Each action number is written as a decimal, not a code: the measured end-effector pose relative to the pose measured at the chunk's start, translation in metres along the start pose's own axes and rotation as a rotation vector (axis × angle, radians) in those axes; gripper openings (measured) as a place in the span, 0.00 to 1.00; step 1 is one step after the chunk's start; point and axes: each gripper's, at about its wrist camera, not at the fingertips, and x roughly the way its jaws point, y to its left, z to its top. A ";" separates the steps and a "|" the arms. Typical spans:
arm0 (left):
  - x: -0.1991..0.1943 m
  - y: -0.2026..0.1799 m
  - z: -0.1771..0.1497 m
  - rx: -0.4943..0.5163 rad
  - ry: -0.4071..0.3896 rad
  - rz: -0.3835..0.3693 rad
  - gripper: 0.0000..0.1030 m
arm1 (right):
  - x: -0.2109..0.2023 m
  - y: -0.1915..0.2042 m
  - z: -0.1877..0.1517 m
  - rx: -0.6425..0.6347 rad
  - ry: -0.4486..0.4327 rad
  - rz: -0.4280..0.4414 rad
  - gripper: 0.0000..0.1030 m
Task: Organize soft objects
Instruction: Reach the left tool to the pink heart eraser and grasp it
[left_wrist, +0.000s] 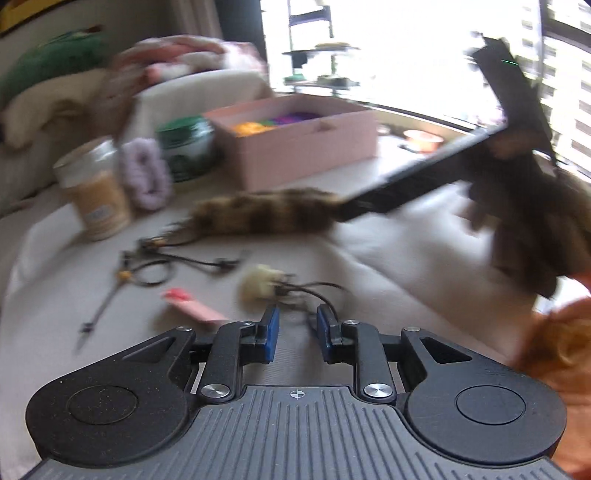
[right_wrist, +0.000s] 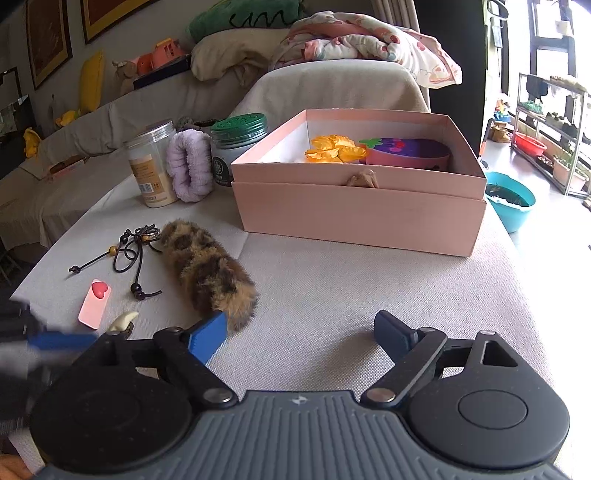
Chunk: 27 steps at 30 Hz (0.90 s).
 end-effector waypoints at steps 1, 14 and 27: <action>-0.002 -0.003 0.000 0.002 -0.007 -0.017 0.27 | 0.000 0.000 0.000 0.001 0.000 0.001 0.86; 0.011 0.065 0.004 -0.380 -0.022 0.233 0.25 | 0.001 -0.006 0.001 0.041 -0.010 0.008 0.88; 0.014 0.051 0.001 -0.326 0.000 0.234 0.33 | 0.004 -0.001 0.001 0.010 0.006 0.008 0.95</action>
